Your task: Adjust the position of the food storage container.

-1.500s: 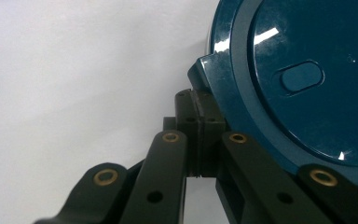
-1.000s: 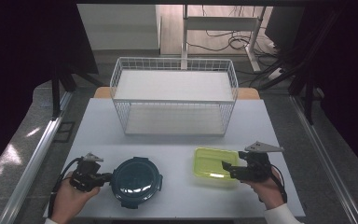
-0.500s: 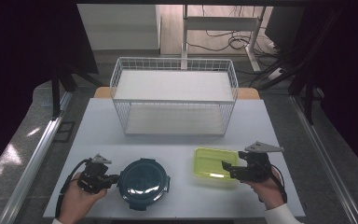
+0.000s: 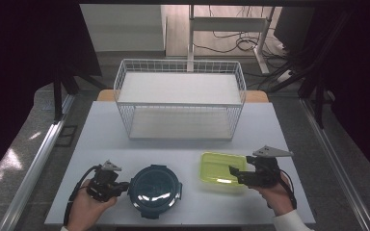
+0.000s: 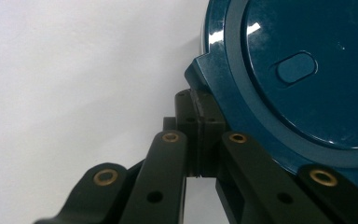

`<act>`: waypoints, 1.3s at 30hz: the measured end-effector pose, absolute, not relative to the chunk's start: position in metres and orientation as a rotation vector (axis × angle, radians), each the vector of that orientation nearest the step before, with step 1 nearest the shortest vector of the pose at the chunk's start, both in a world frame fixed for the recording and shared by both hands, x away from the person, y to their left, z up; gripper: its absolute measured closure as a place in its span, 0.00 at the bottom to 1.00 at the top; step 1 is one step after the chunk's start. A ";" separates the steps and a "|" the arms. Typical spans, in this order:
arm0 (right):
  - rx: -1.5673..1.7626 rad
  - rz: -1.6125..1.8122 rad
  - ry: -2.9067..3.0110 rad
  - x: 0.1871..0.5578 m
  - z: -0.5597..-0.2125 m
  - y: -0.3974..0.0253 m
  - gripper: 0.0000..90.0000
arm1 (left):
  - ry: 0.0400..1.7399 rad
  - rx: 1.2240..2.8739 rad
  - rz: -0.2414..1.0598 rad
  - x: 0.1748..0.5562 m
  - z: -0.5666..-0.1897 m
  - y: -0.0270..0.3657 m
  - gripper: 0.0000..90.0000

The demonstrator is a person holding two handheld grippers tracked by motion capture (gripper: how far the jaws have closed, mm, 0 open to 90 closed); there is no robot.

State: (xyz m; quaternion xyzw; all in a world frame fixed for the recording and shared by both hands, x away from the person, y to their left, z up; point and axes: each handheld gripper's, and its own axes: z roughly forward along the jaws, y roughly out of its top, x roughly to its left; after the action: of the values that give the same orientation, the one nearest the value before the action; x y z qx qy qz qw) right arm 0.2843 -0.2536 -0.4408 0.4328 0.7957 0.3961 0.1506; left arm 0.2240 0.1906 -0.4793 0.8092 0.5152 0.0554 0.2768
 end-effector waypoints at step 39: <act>1.213 1.157 2.264 0.260 -0.436 -0.246 0.24 | 1.374 1.892 0.257 0.224 -0.463 0.218 0.34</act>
State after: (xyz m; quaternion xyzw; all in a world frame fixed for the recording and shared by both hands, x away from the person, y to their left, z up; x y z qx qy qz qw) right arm 0.2597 -0.2464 -0.4362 0.4250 0.7931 0.4054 0.1614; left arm 0.2244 0.2178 -0.4633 0.7424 0.5393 0.1008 0.3845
